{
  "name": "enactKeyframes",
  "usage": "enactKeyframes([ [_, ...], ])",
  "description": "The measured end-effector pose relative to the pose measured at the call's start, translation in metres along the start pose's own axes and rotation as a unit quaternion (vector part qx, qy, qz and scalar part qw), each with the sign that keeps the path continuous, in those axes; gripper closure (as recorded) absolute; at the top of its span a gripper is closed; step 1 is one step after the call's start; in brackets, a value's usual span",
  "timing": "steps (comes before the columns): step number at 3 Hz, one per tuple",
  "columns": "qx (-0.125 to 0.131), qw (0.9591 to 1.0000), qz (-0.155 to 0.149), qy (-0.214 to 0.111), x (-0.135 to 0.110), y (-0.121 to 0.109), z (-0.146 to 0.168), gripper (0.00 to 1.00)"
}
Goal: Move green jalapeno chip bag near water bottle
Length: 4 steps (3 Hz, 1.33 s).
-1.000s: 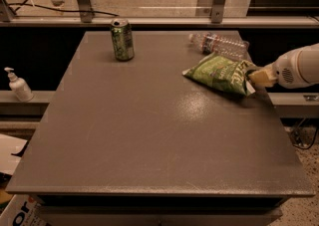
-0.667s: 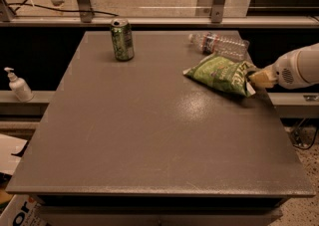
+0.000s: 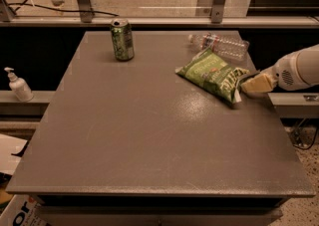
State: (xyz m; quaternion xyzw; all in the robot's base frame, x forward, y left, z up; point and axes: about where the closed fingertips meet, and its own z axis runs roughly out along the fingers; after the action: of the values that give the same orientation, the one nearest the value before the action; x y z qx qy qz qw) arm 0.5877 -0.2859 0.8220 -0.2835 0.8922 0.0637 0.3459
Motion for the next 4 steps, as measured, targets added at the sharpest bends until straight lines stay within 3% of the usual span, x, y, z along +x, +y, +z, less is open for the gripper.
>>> enactKeyframes([
  [1, -0.001, 1.0000, 0.000, 0.002, 0.001, 0.000, 0.000, 0.00],
  [3, 0.009, 0.9999, -0.011, -0.001, -0.001, -0.010, -0.032, 0.00],
  [4, -0.009, 0.9995, -0.025, -0.015, -0.002, -0.011, -0.058, 0.00],
])
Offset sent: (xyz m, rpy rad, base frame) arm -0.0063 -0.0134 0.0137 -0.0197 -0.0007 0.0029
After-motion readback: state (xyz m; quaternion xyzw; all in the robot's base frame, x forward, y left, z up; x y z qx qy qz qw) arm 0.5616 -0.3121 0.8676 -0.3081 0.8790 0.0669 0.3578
